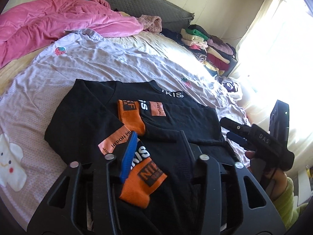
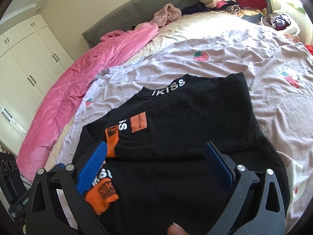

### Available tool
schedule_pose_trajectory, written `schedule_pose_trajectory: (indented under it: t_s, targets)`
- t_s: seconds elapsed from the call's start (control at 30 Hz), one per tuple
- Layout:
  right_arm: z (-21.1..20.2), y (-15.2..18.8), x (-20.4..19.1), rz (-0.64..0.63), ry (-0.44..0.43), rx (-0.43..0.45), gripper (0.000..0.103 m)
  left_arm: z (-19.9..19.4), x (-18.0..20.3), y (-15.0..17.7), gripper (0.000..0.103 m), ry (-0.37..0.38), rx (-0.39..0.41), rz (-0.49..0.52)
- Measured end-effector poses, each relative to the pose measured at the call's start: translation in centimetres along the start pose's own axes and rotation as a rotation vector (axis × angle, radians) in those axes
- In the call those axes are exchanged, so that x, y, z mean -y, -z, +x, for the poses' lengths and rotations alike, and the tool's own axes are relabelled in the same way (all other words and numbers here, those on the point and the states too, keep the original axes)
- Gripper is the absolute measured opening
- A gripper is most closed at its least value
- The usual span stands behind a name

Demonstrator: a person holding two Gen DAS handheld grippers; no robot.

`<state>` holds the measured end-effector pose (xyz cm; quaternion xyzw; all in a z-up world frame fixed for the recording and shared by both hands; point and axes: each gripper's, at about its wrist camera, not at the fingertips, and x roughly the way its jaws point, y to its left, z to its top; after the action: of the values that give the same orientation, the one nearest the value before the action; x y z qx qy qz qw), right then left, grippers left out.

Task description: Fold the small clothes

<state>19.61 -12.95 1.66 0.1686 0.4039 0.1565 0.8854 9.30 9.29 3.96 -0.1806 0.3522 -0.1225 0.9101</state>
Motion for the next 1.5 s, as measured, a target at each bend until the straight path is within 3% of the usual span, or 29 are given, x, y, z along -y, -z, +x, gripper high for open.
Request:
schedule_pose_trajectory:
  t_s: [0.23, 0.33, 0.47, 0.6, 0.83, 1.0, 1.1, 1.33, 1.5]
  targets:
    - [1.3, 2.1, -2.4, -0.059, -0.064, -0.086, 0.098, -1.0, -2.0, -0.6, 0.044, -0.114, 0.023, -0.013]
    - [2.0, 3.7, -4.0, -0.102, -0.099, -0.138, 0.098, -1.3, -3.3, -0.6, 0.058, -0.191, 0.029, -0.015]
    - [3.4, 5.9, -6.3, -0.174, -0.136, -0.213, 0.098, -1.8, -4.6, -0.7, 0.067, -0.239, 0.031, -0.028]
    - [4.7, 7.3, -6.9, -0.151, -0.160, -0.266, 0.096, -2.1, -5.3, -0.6, 0.072, -0.248, 0.034, -0.043]
    - [6.8, 8.9, -7.9, -0.144, -0.159, -0.312, 0.060, -2.2, -5.7, -0.5, 0.072, -0.240, 0.031, -0.054]
    - [7.0, 9.2, -8.8, -0.197, -0.185, -0.306, 0.025, -2.1, -5.5, -0.4, 0.072, -0.233, 0.026, -0.045]
    - [6.6, 8.8, -8.7, -0.218, -0.198, -0.288, 0.017, -2.1, -5.6, -0.3, 0.073, -0.231, 0.023, -0.049]
    - [4.5, 6.0, -8.1, -0.251, -0.238, -0.205, 0.012, -1.7, -5.7, -0.1, 0.072, -0.242, 0.008, -0.062]
    - [1.9, 2.6, -7.7, -0.311, -0.207, -0.068, 0.011, -1.3, -5.8, 0.0, 0.072, -0.251, -0.005, -0.068]
